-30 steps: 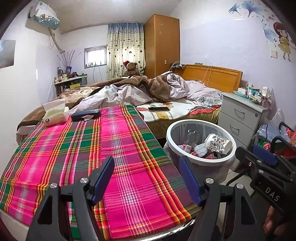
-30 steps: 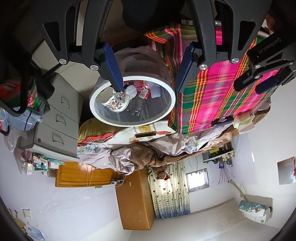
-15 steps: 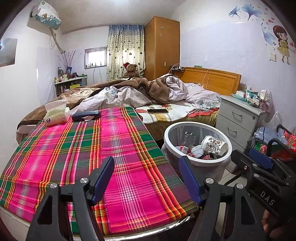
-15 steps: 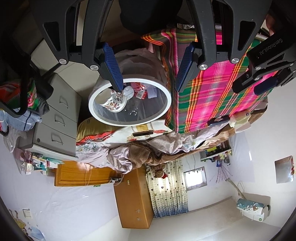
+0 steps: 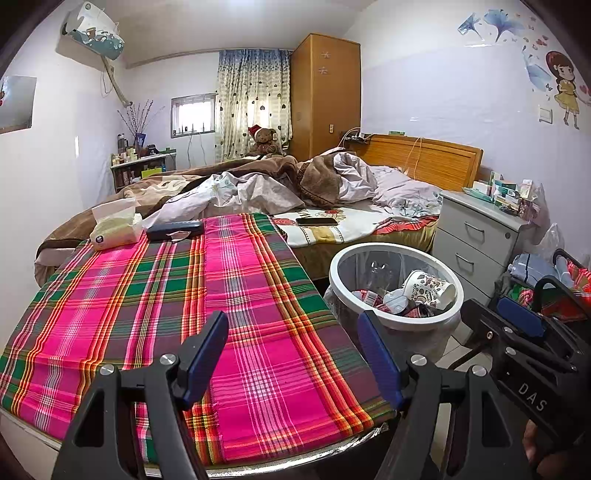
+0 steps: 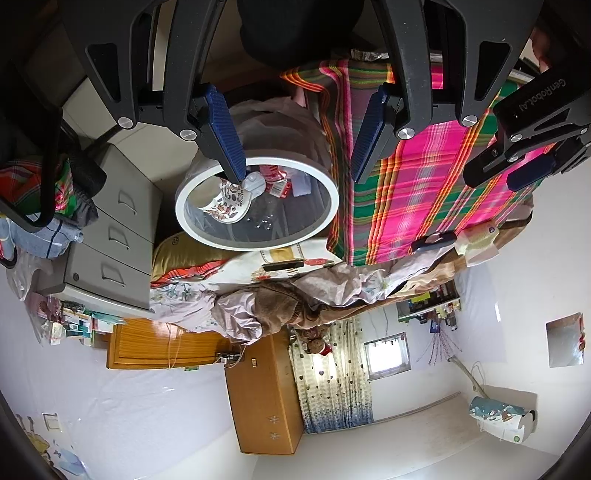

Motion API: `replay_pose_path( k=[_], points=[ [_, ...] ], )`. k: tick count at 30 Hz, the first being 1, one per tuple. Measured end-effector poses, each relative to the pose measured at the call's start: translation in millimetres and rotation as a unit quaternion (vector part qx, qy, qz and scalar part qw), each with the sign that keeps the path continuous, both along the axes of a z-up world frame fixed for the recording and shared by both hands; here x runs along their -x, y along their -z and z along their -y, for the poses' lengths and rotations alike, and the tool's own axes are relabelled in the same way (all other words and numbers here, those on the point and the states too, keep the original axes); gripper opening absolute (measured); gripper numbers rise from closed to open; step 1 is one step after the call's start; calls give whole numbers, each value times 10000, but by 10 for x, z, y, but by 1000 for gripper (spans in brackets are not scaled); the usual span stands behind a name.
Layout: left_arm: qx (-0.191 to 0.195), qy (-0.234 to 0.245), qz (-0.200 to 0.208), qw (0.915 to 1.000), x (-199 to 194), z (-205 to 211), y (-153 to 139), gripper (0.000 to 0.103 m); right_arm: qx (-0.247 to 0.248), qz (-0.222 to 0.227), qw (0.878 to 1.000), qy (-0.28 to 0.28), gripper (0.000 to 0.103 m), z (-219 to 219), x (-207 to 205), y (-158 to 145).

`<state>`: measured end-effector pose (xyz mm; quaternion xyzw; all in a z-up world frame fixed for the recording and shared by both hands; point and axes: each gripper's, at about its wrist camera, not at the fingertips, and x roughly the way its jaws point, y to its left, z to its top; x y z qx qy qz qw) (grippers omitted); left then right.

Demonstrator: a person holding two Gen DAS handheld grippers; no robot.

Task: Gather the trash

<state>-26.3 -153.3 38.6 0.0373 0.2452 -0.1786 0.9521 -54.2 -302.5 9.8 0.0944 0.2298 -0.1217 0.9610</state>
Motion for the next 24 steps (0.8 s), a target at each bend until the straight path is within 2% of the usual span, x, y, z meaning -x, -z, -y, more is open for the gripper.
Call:
replay_pose_path(
  k=[24],
  points=[
    [-20,-41,-57,10000,4,-46,10,74,12,-13,10000,-36,61,-35,-6,-7]
  ],
)
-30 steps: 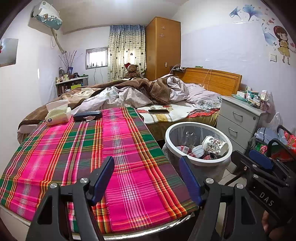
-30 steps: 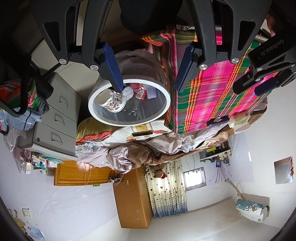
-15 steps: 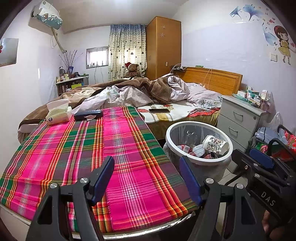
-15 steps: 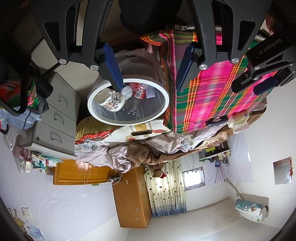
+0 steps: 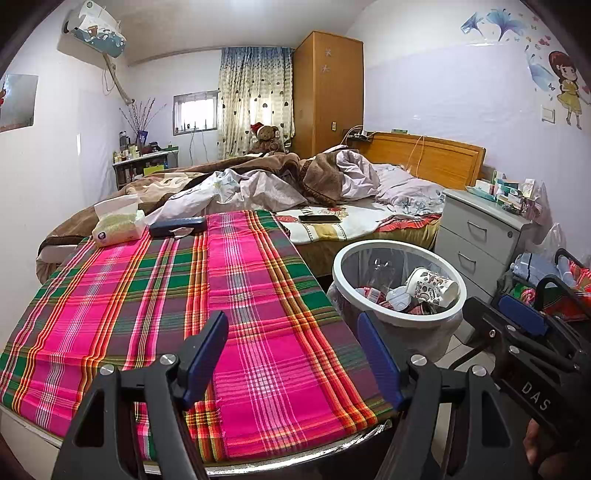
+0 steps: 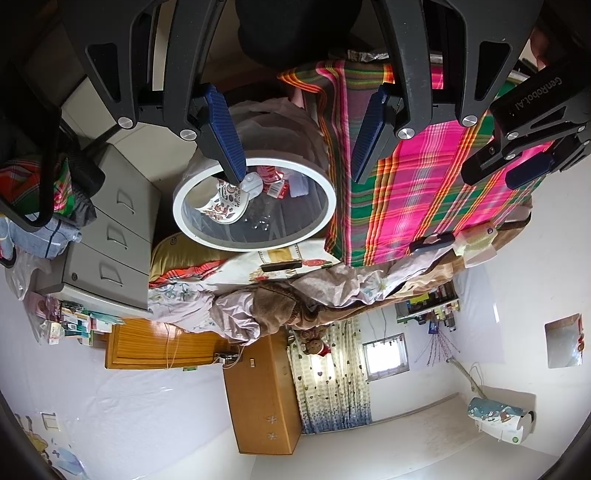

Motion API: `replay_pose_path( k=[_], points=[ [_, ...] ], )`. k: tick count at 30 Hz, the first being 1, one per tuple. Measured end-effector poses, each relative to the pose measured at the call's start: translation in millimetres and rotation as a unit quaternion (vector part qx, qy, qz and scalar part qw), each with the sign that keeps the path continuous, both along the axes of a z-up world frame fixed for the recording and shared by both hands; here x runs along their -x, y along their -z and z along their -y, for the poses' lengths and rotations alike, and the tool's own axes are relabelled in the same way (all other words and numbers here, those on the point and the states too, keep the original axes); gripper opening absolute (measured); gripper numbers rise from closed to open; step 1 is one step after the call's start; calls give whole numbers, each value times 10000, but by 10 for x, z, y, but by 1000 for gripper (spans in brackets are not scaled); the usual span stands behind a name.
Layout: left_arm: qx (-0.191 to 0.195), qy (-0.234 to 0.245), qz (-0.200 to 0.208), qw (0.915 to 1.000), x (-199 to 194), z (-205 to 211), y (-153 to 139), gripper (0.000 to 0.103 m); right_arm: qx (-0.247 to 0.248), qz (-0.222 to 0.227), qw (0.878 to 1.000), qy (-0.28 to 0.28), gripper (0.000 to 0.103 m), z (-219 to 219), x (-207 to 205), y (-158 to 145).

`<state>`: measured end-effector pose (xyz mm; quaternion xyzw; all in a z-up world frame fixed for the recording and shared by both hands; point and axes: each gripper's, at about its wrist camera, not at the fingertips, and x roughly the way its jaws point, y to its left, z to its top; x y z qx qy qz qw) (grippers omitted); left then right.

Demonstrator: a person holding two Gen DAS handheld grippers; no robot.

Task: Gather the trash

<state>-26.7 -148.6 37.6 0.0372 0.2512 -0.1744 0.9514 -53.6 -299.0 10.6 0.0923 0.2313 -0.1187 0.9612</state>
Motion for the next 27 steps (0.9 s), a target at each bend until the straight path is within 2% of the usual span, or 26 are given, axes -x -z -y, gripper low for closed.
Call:
replay_pose_path(
  k=[27],
  points=[
    [47,-8,-60,10000,-8,-23,1,74,-1,8,10000,-30,61,-53,-10,-2]
  ],
)
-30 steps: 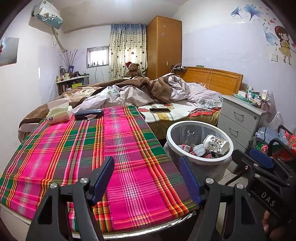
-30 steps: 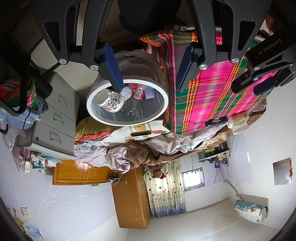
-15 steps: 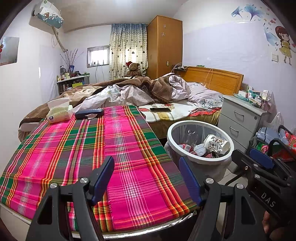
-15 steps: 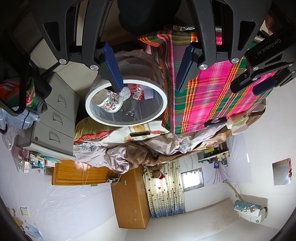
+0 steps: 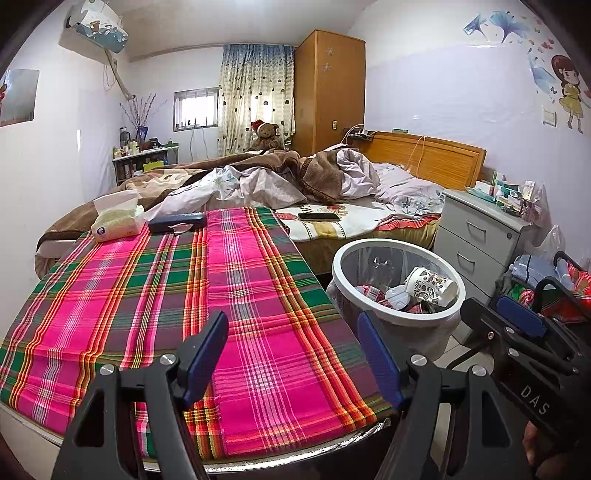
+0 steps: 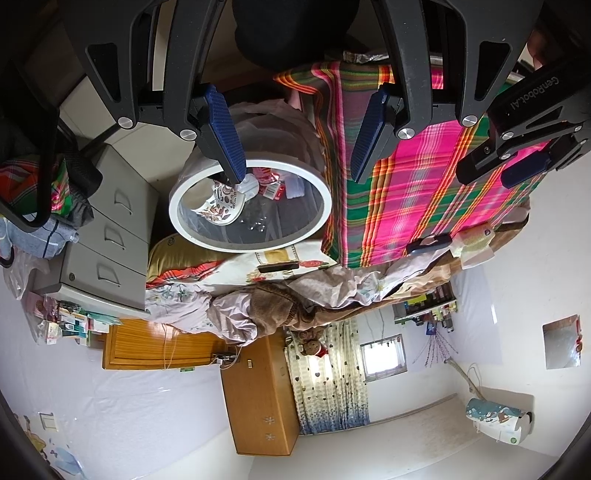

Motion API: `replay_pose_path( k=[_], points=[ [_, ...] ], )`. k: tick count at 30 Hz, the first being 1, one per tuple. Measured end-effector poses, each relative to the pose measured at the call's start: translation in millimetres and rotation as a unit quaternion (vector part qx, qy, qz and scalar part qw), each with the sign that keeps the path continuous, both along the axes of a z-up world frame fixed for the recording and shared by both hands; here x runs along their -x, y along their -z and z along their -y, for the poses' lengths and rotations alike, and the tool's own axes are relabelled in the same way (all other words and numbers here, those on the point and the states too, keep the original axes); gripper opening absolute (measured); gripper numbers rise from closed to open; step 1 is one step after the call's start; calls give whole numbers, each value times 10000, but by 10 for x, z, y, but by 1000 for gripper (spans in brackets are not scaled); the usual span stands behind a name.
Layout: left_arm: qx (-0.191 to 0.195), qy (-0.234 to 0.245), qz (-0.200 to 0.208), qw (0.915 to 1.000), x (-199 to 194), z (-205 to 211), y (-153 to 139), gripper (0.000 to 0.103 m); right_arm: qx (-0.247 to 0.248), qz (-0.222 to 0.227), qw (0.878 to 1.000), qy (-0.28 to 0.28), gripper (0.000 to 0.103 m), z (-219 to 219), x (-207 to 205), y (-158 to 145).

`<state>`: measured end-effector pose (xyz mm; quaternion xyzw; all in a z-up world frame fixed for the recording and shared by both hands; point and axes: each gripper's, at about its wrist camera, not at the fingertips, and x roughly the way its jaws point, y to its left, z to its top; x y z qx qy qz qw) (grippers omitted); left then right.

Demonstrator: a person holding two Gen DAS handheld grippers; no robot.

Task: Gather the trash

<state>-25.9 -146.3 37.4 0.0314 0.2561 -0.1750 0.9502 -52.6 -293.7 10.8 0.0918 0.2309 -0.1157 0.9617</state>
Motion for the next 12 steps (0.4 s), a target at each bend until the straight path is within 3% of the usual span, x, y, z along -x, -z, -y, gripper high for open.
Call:
replay_pose_path(
  k=[12],
  points=[
    [14,-13,-5,10000,21,21,-14,74,-3,-9,10000,-4,61,-12,-3,2]
  ],
)
